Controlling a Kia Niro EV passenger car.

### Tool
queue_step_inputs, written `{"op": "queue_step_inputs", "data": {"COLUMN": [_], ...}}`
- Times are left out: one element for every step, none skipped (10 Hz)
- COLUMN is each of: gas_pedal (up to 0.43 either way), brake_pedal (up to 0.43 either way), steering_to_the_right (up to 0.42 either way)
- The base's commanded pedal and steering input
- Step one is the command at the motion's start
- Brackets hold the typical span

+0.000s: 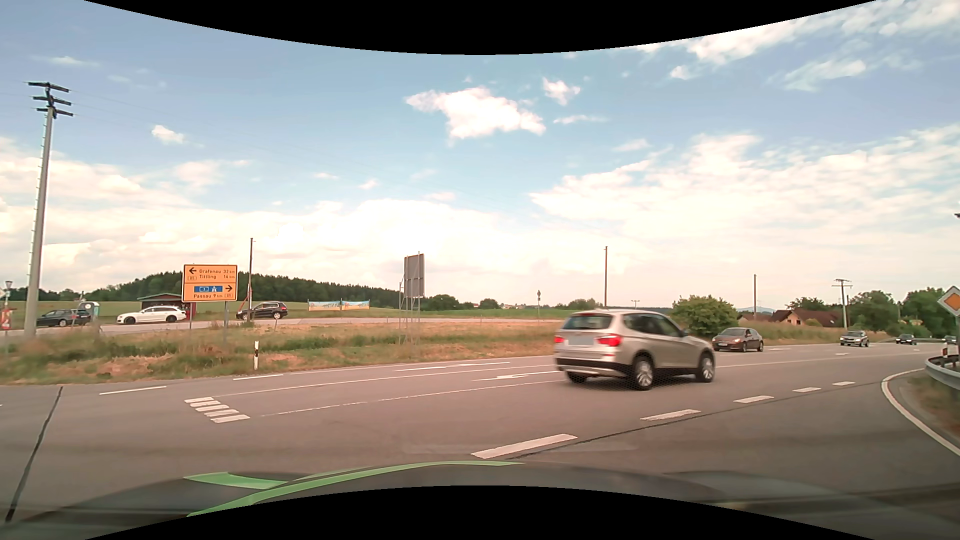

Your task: Follow the waypoints while adhering to traffic rules and regulations

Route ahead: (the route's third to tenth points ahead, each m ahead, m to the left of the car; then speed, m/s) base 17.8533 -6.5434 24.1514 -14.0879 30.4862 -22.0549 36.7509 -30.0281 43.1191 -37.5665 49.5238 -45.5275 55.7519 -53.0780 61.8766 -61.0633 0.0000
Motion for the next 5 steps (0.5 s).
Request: {"op": "queue_step_inputs", "data": {"gas_pedal": [0.000, 0.000, 0.000, 0.000, 0.000], "brake_pedal": [0.244, 0.244, 0.244, 0.244, 0.244], "steering_to_the_right": [0.174, 0.174, 0.174, 0.175, 0.174]}}
